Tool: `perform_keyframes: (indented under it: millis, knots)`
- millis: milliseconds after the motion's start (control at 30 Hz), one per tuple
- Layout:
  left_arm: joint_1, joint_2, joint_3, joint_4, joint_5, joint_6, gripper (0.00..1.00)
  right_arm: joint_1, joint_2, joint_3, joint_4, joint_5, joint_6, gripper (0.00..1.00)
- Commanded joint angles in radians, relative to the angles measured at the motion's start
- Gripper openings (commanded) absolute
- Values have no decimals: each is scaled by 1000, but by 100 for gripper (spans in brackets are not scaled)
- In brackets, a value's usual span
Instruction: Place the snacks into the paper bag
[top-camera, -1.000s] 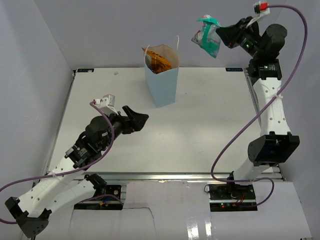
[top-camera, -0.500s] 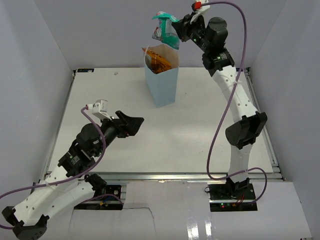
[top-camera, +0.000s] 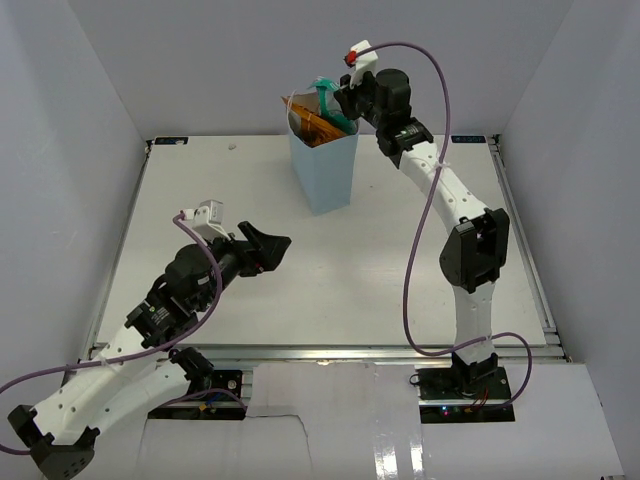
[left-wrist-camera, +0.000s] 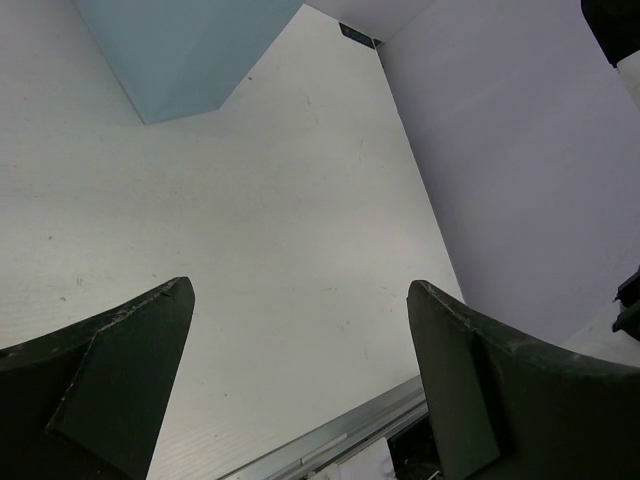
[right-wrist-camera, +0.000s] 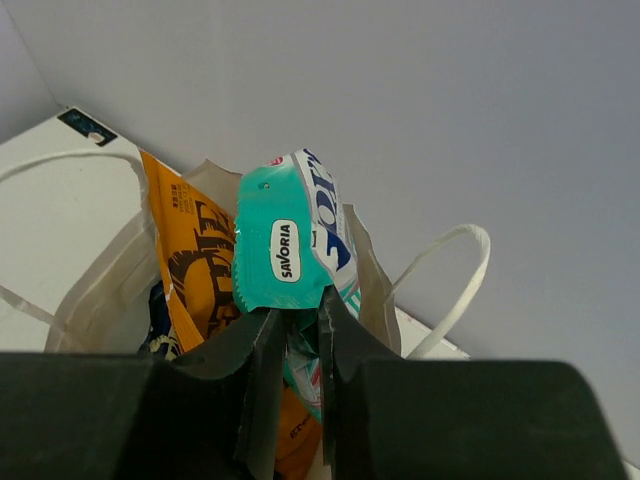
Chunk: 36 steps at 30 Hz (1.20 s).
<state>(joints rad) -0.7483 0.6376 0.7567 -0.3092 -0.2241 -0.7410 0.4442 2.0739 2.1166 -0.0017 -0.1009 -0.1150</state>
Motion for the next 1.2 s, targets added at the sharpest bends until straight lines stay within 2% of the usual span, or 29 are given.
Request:
perform_keyframes:
  millis: [0, 33, 267, 500, 900, 1067, 1133, 1167]
  knots:
    - [3, 11, 1, 16, 0, 12, 98, 11, 0, -20, 86, 56, -74, 8]
    - [1, 14, -2, 27, -4, 20, 98, 31, 14, -39, 60, 52, -133, 8]
    - [1, 42, 9, 28, 0, 38, 98, 50, 52, -34, -62, -2, -264, 8]
    - [1, 53, 0, 51, 5, 48, 98, 62, 130, 71, -248, -19, -342, 8]
    - [1, 50, 0, 56, 19, 54, 98, 65, 192, 154, -403, -39, -385, 8]
    - [1, 36, 3, 51, 17, 46, 98, 62, 183, 148, -420, -23, -414, 18]
    - [3, 27, 0, 50, 15, 43, 98, 59, 166, 146, -416, -14, -411, 27]
    - [1, 22, 0, 47, 15, 42, 98, 60, 158, 149, -414, -5, -407, 35]
